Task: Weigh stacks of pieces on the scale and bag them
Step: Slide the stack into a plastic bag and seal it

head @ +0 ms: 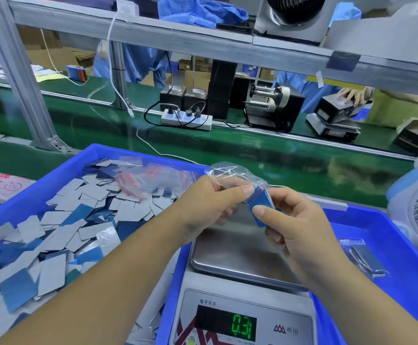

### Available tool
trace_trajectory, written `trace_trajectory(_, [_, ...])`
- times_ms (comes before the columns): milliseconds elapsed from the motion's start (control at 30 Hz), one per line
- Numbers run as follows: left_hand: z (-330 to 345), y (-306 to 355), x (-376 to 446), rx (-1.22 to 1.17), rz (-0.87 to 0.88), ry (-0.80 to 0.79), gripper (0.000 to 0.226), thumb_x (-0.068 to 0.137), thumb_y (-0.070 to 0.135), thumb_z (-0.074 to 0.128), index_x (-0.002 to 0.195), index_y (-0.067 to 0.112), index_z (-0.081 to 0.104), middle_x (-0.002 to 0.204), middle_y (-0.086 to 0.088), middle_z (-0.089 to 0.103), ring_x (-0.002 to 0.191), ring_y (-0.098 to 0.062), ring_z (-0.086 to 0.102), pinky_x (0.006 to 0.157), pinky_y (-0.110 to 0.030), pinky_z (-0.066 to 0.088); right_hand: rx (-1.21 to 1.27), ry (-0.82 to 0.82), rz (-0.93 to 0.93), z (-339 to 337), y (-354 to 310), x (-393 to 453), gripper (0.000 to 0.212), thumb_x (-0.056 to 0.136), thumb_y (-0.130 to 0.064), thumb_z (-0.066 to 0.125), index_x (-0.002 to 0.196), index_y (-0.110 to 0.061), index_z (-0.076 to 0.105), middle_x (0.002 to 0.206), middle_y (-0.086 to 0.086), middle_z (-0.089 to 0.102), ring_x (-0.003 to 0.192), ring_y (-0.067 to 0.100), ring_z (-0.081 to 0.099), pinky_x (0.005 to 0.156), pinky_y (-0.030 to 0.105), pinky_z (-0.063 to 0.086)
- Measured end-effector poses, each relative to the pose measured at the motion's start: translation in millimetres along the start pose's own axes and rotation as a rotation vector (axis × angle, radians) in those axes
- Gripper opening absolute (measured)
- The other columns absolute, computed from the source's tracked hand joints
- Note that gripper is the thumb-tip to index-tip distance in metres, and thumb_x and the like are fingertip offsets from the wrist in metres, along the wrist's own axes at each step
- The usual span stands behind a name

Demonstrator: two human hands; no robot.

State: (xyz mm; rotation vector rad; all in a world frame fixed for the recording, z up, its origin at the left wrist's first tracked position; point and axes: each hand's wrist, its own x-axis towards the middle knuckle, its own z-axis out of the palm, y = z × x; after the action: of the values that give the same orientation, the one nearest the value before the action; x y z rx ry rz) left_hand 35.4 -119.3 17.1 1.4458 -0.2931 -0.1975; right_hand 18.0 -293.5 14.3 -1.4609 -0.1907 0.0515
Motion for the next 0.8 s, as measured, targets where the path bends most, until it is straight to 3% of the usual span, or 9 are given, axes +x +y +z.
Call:
trace_trajectory(167, [-6, -1, 0, 0.061, -0.051, -0.020, 0.007, 0.076, 0.029, 0.077, 0.082, 0.027, 0.077, 0.060, 0.011, 0.053, 0.052, -0.004, 0.043, 0.046, -0.013, 0.032, 0.004, 0.006, 0.047, 0, 1, 1, 0.029, 0.064, -0.014, 0.079, 0.090, -0.019, 0.066, 0.077, 0.009, 0.064, 0.045, 0.014, 0.034, 0.041, 0.022, 0.027])
trace_trajectory(300, [-10, -1, -2, 0.050, -0.218, -0.111, 0.030, 0.067, 0.031, 0.084, 0.092, 0.018, 0.073, 0.067, 0.008, 0.053, 0.053, -0.005, 0.041, 0.046, -0.017, 0.028, 0.009, 0.007, 0.089, -1, 0, 2, 0.037, 0.059, -0.009, 0.082, 0.088, -0.021, 0.061, 0.078, 0.008, 0.063, 0.042, 0.011, 0.038, 0.040, 0.019, 0.029])
trace_trajectory(400, [-8, 1, -1, -0.017, -0.141, -0.050, 0.006, 0.074, 0.023, 0.081, 0.079, 0.025, 0.077, 0.063, 0.011, 0.055, 0.052, -0.002, 0.040, 0.046, -0.016, 0.026, 0.041, -0.029, 0.056, -2, -4, 4, 0.032, 0.061, -0.007, 0.080, 0.083, -0.025, 0.063, 0.075, 0.002, 0.063, 0.045, 0.011, 0.042, 0.040, 0.019, 0.033])
trace_trajectory(500, [-6, 4, 2, -0.212, -0.060, 0.059, 0.005, 0.070, 0.023, 0.082, 0.073, 0.023, 0.077, 0.067, 0.007, 0.059, 0.052, -0.004, 0.037, 0.043, -0.015, 0.024, 0.117, 0.010, -0.008, -6, -8, 5, 0.033, 0.062, 0.000, 0.079, 0.083, -0.021, 0.065, 0.072, 0.000, 0.060, 0.049, 0.013, 0.049, 0.045, 0.021, 0.040])
trace_trajectory(567, [-7, 5, 3, -0.278, -0.032, 0.079, 0.011, 0.066, 0.026, 0.080, 0.075, 0.020, 0.076, 0.070, 0.005, 0.060, 0.053, -0.005, 0.035, 0.042, -0.015, 0.024, 0.160, 0.020, -0.011, -7, -7, 5, 0.020, 0.069, -0.003, 0.074, 0.081, -0.015, 0.064, 0.069, 0.004, 0.057, 0.050, 0.015, 0.050, 0.046, 0.024, 0.043])
trace_trajectory(667, [-5, 4, 2, -0.217, 0.000, 0.041, 0.013, 0.072, 0.018, 0.082, 0.084, 0.021, 0.078, 0.070, 0.007, 0.054, 0.053, -0.005, 0.034, 0.045, -0.016, 0.025, 0.154, 0.044, 0.005, -4, -2, 4, 0.017, 0.082, 0.005, 0.063, 0.078, -0.011, 0.064, 0.062, 0.006, 0.058, 0.051, 0.015, 0.053, 0.046, 0.023, 0.045])
trace_trajectory(800, [5, -1, -2, -0.012, 0.002, -0.033, 0.016, 0.074, 0.024, 0.078, 0.089, 0.030, 0.078, 0.070, 0.012, 0.063, 0.057, -0.001, 0.047, 0.048, -0.016, 0.032, 0.162, 0.084, -0.041, 4, -1, 0, 0.024, 0.080, 0.005, 0.066, 0.071, -0.016, 0.072, 0.063, 0.008, 0.062, 0.050, 0.016, 0.055, 0.046, 0.021, 0.046])
